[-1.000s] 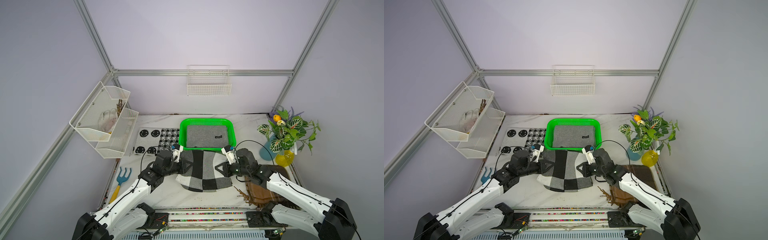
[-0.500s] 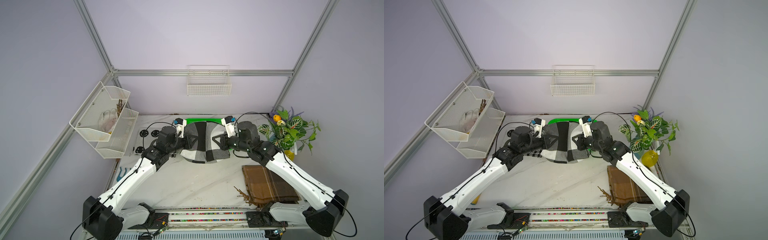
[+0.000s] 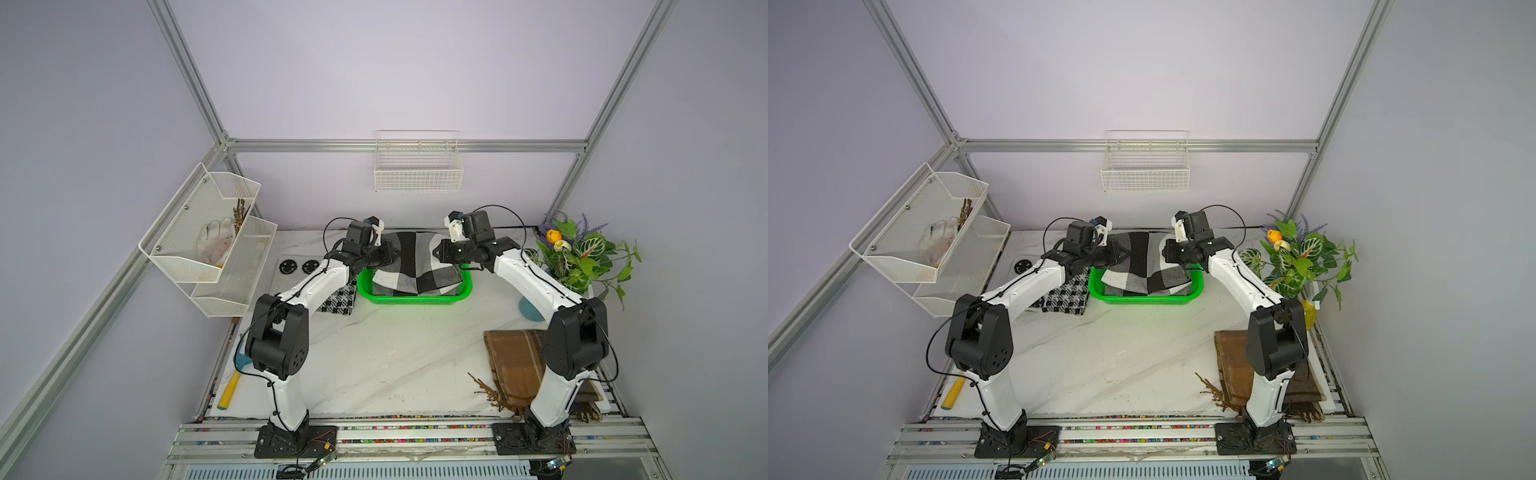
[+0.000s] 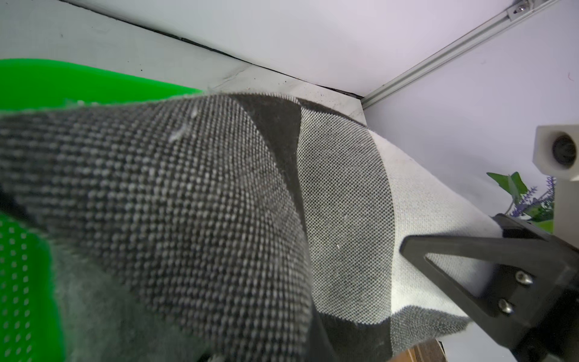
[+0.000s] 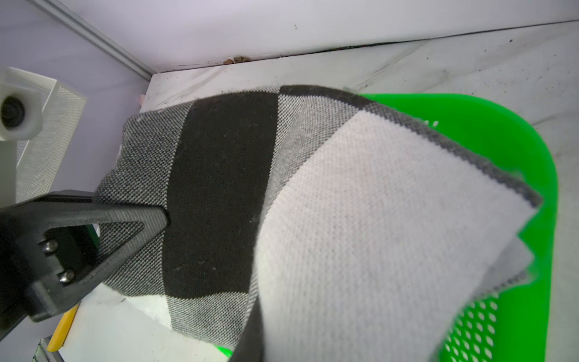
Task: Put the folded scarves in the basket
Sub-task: Place the scarf in the basket.
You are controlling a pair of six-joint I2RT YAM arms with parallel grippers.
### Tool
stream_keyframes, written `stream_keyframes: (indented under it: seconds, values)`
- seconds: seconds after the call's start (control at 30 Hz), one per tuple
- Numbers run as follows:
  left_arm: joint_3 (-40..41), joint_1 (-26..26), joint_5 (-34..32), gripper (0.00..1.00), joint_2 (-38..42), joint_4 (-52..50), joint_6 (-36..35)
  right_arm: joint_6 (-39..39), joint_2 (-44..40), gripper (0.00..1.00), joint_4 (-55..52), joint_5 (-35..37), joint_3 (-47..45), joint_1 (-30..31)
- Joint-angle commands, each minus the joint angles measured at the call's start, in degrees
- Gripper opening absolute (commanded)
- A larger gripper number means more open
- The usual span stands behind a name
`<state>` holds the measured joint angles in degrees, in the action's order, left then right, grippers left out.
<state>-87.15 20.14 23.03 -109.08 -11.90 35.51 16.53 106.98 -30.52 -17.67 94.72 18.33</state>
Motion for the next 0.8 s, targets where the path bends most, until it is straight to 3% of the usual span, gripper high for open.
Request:
stream_keyframes:
  seconds: [0.0, 0.13, 0.57, 0.6, 0.7, 0.77]
  values:
    - [-4.0, -1.4, 2.1, 0.0, -3.0, 3.5, -1.0, -1.7, 2.7, 0.0, -0.2, -2.1, 3.9, -1.0]
    - [-4.0, -2.7, 4.4, 0.0, -6.7, 5.1, 0.9, -2.2, 5.3, 0.0, 0.0, -1.8, 3.5, -1.4]
    - [-4.4, -2.9, -3.3, 0.01, -10.9, -2.4, -4.4, -3.8, 12.2, 0.0, -4.0, 8.9, 4.8, -1.8]
    - [-4.0, -2.8, -3.1, 0.02, -11.0, -2.1, -4.3, -3.9, 12.0, 0.04, -3.8, 10.0, 4.2, -1.8]
    - [-3.2, -2.7, -3.5, 0.08, -11.2, -1.5, -4.2, -3.8, 12.0, 0.29, -2.9, 13.1, 2.8, -1.8]
    - [-2.9, -2.7, -3.6, 0.12, -11.4, -1.5, -4.2, -4.1, 12.1, 0.33, -3.0, 14.1, 2.5, -1.8]
